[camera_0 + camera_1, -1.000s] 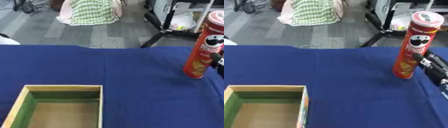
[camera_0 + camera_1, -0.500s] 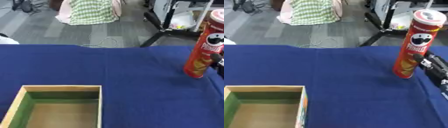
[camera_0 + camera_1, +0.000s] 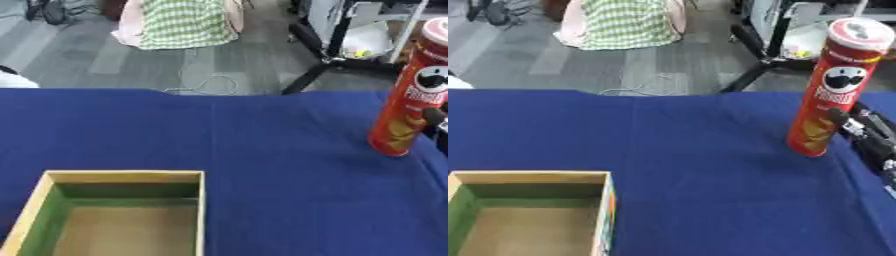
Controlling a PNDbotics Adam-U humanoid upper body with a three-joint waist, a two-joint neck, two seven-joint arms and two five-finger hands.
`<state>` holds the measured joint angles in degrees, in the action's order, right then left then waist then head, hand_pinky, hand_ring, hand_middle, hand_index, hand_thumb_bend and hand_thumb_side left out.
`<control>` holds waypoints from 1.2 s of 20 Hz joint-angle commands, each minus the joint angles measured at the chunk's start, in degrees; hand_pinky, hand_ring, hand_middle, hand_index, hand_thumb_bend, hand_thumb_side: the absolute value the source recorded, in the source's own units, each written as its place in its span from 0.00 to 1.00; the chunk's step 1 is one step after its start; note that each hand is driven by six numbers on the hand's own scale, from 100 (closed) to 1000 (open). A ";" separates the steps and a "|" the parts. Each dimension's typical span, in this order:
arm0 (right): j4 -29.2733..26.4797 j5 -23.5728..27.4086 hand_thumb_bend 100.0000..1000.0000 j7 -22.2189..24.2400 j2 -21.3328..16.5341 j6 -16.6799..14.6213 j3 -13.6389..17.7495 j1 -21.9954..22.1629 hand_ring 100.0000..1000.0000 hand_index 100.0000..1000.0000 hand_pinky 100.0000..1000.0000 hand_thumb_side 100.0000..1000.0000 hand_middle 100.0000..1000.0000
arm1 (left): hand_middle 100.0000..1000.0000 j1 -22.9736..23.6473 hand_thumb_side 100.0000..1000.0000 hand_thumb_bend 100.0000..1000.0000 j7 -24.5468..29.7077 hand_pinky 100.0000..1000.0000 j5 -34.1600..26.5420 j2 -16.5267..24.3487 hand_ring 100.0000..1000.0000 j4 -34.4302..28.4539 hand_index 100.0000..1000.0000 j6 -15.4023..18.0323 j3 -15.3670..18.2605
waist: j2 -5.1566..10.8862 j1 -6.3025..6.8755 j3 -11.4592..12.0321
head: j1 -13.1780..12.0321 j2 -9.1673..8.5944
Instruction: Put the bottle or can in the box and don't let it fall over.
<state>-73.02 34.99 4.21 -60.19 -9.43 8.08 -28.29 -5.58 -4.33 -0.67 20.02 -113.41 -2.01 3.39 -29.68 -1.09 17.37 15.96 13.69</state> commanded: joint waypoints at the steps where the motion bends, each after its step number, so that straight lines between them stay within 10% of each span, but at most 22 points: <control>1: -1.06 -0.31 1.00 -0.03 -2.86 -0.37 0.87 -0.48 1.00 0.94 0.96 0.57 1.00 | 0.78 -0.07 0.69 0.00 0.14 0.93 0.28 0.48 0.95 -1.18 0.75 0.03 0.32 | 1.04 0.02 -0.08 | 0.03 -0.54; 24: -1.51 2.89 1.00 -0.19 -2.65 1.83 0.47 -0.79 1.00 0.69 0.97 0.38 1.00 | 0.78 -0.13 0.68 0.00 0.20 0.93 0.29 0.34 0.95 -1.18 0.75 -0.01 0.45 | 1.13 -0.08 -0.12 | 0.03 -0.84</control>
<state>-73.40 37.21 3.92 -60.27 -7.70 8.05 -28.69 -5.58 -4.17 -0.67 19.58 -113.43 -2.11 3.38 -29.70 -1.17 17.31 15.97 13.47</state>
